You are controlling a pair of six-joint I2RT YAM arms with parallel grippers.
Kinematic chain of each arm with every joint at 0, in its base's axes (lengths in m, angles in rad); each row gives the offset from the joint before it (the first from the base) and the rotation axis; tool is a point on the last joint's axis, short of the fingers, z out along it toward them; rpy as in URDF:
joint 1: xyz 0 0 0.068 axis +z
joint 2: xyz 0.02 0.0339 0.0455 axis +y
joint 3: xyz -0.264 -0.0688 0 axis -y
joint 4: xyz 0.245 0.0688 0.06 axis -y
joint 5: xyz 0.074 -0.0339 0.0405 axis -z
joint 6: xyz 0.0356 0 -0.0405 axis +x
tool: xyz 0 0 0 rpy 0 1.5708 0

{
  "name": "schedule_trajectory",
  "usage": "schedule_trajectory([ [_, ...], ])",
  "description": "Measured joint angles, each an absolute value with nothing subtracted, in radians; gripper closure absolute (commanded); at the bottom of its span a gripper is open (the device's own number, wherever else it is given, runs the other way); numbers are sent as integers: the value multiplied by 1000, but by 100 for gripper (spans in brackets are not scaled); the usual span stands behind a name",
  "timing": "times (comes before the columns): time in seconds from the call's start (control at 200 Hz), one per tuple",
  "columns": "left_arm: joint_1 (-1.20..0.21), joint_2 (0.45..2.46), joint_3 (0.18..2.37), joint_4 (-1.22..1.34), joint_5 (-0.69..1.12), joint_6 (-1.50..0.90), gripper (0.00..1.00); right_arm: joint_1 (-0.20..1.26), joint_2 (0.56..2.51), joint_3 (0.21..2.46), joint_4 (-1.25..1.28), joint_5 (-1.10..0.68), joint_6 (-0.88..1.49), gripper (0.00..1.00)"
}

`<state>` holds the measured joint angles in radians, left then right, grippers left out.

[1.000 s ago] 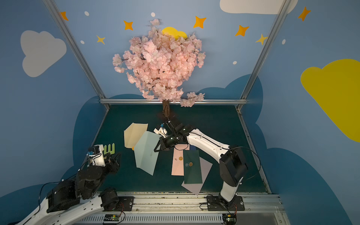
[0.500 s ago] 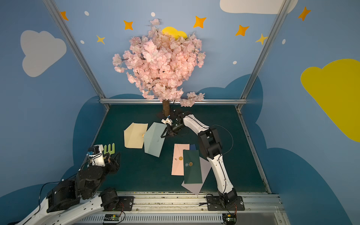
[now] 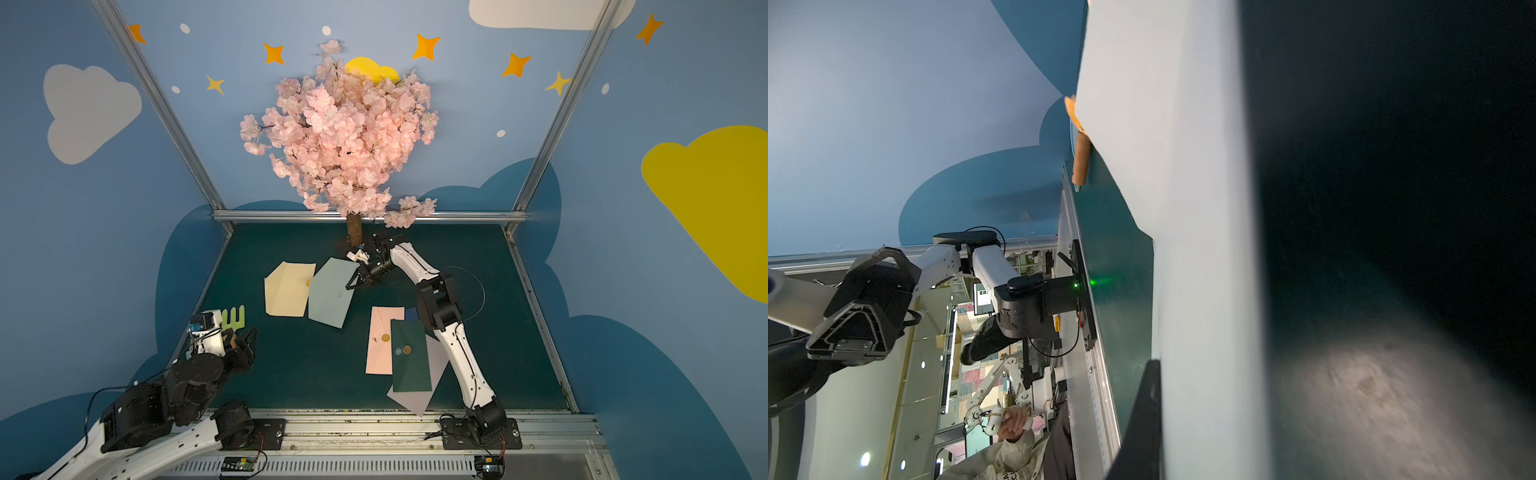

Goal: Open the envelope
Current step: Place the envelope at the center of the board.

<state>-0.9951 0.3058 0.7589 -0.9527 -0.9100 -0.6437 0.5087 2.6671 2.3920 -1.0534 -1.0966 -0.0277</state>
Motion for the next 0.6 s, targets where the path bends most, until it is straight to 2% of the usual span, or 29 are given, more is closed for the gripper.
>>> schedule_trajectory([
  [0.05, -995, 306, 759, -953, -910, -645, 39, 500, 2671, 2392, -1057, -1092, -34, 79],
  [0.22, -995, 311, 759, -954, -910, -652, 39, 486, 2678, 2397, -1063, -1039, -41, 48],
  [0.325, -995, 321, 759, -955, -908, -652, 39, 484, 2678, 2405, -1061, -994, -35, 42],
  [0.601, -995, 321, 759, -955, -896, -652, 39, 485, 2677, 2407, -1052, -824, 27, 42],
])
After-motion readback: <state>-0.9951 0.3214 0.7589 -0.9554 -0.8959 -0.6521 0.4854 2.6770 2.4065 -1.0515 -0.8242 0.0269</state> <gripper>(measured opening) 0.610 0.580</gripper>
